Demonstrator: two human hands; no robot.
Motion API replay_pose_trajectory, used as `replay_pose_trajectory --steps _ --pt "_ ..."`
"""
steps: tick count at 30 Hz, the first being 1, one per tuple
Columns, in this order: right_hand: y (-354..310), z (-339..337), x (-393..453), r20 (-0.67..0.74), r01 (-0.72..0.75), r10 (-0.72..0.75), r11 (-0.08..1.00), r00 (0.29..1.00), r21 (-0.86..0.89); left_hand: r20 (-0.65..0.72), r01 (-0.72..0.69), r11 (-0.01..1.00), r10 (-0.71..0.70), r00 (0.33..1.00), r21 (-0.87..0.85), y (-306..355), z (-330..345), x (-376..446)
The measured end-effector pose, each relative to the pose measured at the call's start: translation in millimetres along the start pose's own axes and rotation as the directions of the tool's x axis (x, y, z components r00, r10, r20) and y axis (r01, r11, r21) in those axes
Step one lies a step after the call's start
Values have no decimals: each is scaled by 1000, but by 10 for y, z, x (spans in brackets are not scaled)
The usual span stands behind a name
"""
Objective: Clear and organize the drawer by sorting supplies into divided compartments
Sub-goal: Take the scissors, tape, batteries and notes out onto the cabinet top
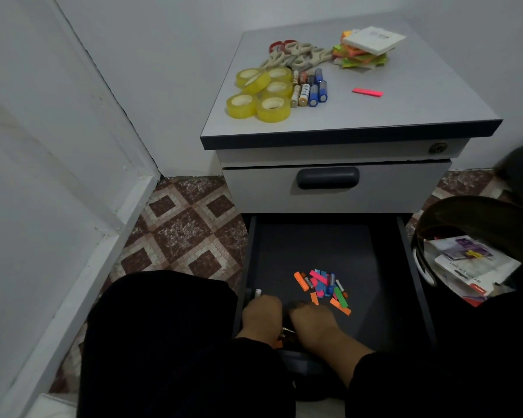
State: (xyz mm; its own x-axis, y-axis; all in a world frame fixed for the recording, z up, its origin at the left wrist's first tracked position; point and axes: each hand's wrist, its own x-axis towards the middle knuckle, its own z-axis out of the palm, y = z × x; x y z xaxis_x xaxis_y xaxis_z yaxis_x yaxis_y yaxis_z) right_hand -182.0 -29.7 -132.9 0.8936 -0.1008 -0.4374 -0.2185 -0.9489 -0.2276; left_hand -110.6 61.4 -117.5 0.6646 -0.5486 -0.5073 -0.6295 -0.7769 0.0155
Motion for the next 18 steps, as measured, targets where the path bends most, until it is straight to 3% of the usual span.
replay_pose_trajectory --steps 7,12,15,18 --pt "59 41 21 74 -25 21 998 997 61 -141 68 997 -70 988 -21 33 -82 91" --pt "158 -51 -52 105 -84 75 994 992 76 -86 65 998 -63 994 22 60 -18 120" --pt "226 -121 -111 67 -169 159 965 985 200 -115 35 998 -28 993 56 70 -21 137" --pt "294 -209 -118 39 -248 255 874 966 419 -153 31 999 -35 988 -27 94 -67 129"
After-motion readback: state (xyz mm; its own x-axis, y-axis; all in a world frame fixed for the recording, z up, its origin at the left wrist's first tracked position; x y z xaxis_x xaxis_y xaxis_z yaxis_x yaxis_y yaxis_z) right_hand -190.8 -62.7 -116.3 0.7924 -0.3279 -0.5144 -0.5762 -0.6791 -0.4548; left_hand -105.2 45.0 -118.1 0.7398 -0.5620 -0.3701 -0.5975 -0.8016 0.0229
